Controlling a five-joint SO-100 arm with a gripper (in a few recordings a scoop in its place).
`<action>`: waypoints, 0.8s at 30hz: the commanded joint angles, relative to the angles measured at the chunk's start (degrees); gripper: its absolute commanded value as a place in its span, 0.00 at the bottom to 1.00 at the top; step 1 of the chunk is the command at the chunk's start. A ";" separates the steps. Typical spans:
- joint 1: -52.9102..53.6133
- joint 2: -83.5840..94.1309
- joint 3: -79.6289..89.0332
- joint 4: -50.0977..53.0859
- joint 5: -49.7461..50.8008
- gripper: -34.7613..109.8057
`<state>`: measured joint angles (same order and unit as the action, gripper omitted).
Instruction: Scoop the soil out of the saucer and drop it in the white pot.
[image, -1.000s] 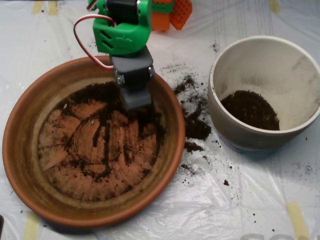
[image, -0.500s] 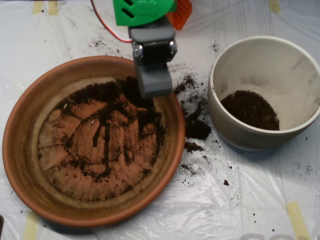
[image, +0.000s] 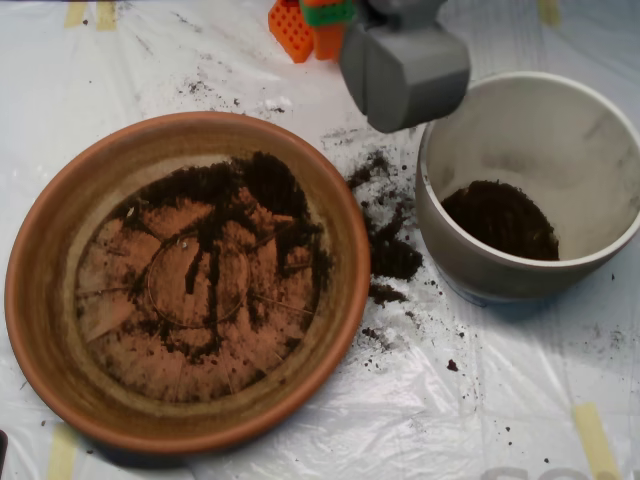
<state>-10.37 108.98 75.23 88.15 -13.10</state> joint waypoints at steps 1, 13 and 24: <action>-7.21 -4.22 -10.37 1.58 -1.14 0.24; -14.85 -8.53 -8.61 2.64 -3.78 0.53; -3.52 -3.60 -11.34 3.25 3.43 0.54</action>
<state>-17.84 99.32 67.76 91.14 -11.78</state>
